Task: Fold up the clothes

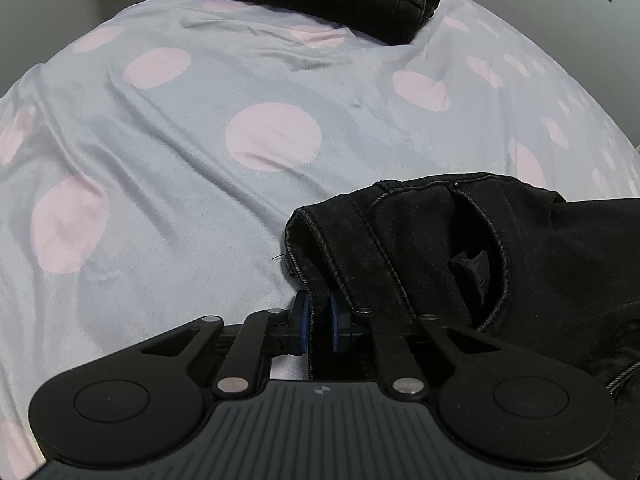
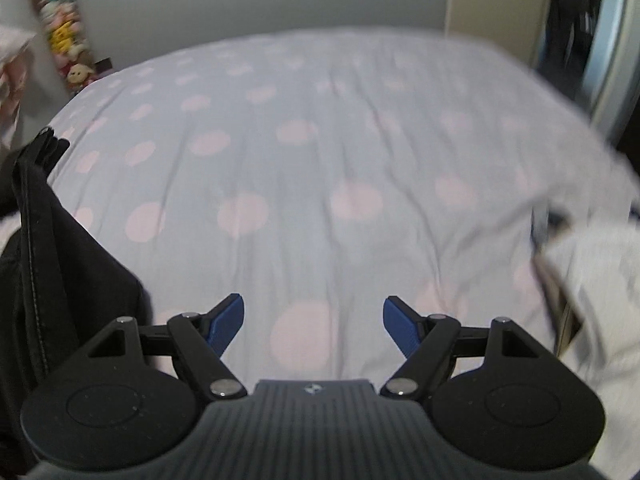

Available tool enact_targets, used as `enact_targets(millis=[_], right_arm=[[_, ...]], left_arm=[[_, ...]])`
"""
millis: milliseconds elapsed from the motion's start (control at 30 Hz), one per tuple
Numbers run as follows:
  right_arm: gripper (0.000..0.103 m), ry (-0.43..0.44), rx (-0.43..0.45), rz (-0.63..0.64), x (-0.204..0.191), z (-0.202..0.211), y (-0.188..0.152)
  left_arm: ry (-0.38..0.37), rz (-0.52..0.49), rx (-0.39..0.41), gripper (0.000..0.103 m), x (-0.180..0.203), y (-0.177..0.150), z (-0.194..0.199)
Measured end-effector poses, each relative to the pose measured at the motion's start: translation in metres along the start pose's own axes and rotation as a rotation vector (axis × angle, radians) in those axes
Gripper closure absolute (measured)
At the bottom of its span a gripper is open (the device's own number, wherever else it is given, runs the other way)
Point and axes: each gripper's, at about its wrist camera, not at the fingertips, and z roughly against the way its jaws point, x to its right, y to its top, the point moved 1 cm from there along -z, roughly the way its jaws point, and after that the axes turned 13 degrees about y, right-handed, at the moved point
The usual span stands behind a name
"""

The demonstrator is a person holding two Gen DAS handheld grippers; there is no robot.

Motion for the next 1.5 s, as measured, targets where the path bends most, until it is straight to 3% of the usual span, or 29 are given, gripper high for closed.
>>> enact_targets(millis=[233,400,600,667,700,733,800,967,1100,1233,1300,1333,1367,1400,1500], right_arm=[[0.024,0.06,-0.175,-0.265,0.06,-0.003,-0.016],[0.024,0.001,-0.292,-0.324,0.09,-0.015,-0.031],[0.024,0.049,-0.426,-0.475,0.123,-0.039,-0.059],[0.047,0.107,-0.45,-0.497,0.123,-0.047,-0.067],[0.069,0.134,-0.453,-0.489,0.12,-0.049,-0.07],[0.08,0.144,-0.435,-0.453,0.114,-0.047,-0.068],[0.086,0.144,-0.383,-0.359,0.098,-0.038,-0.061],[0.088,0.104,-0.185,-0.156,0.059,-0.003,0.001],[0.089,0.0,0.03,-0.005,0.038,0.027,0.074],[0.089,-0.162,0.255,0.091,0.031,0.051,0.142],[0.089,-0.247,0.35,0.113,0.032,0.058,0.17],[0.089,-0.283,0.381,0.112,0.038,0.058,0.178],[0.089,-0.325,0.406,0.11,0.042,0.056,0.186],[0.089,-0.372,0.429,0.11,0.047,0.053,0.192],[0.089,-0.492,0.487,0.103,0.063,0.044,0.206]], left_arm=[[0.023,-0.018,-0.008,0.088,0.003,0.002,-0.002],[0.044,-0.045,-0.007,0.087,0.008,0.003,-0.002],[0.057,-0.046,-0.013,0.08,0.009,0.005,-0.005],[0.051,-0.029,-0.017,0.079,0.007,0.005,-0.005],[0.046,-0.02,-0.019,0.079,0.006,0.005,-0.006],[0.042,-0.013,-0.02,0.078,0.005,0.005,-0.006],[0.033,0.002,-0.022,0.078,0.003,0.004,-0.006],[0.024,0.01,-0.021,0.076,0.0,0.005,-0.005],[-0.009,0.053,-0.038,0.074,-0.008,0.006,-0.006],[-0.062,0.125,-0.065,0.071,-0.021,0.008,-0.008],[-0.081,0.157,-0.061,0.066,-0.025,0.009,-0.007],[-0.09,0.175,-0.05,0.056,-0.027,0.011,-0.005],[-0.098,0.194,-0.039,0.037,-0.03,0.012,-0.004],[-0.107,0.212,-0.029,0.03,-0.033,0.013,-0.002],[-0.13,0.232,0.003,0.027,-0.032,0.019,-0.002]])
